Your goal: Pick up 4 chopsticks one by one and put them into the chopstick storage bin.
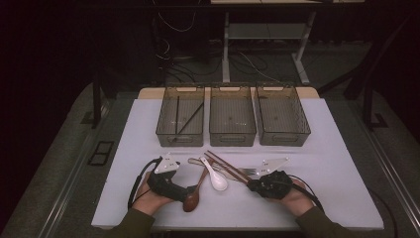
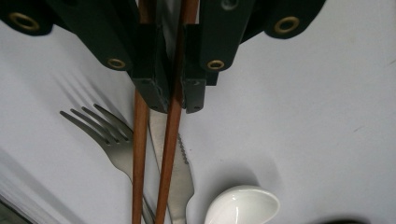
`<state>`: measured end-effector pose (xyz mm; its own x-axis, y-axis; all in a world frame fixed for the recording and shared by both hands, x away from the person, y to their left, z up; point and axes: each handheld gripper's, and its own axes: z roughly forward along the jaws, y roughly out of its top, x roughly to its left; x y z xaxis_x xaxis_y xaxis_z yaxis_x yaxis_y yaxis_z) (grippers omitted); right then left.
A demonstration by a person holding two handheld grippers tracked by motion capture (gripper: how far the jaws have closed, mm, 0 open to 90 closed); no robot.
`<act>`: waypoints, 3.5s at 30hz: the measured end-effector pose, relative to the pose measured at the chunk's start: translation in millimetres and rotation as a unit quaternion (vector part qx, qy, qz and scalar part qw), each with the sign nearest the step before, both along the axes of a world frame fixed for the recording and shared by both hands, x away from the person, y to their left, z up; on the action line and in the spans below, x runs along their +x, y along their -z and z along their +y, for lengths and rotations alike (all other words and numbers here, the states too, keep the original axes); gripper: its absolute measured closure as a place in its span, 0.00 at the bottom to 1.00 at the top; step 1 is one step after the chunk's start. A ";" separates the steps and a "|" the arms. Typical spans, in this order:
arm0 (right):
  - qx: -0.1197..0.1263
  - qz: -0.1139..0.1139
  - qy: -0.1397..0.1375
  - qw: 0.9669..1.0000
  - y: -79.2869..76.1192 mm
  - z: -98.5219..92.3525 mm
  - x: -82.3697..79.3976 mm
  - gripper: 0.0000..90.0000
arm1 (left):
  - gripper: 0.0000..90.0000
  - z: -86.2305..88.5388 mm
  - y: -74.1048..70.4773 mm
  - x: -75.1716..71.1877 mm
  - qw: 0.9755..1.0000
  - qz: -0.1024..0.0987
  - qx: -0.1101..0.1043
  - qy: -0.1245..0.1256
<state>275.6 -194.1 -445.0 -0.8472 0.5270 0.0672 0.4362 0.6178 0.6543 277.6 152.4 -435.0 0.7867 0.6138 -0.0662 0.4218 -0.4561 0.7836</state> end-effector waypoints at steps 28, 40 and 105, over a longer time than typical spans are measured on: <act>0.020 -0.001 0.028 0.999 -11.1 -7.1 -1.0 0.93 | 0.00 -0.2 0.2 0.0 1.000 0.000 0.002 0.007; 0.054 0.005 0.023 0.998 -20.5 -23.1 2.6 0.93 | 0.00 -0.3 1.1 -0.8 1.000 0.001 -0.011 0.012; 0.128 -0.047 0.020 0.990 -75.0 8.0 80.1 0.93 | 0.00 1.1 2.0 -2.7 1.000 -0.005 -0.013 -0.003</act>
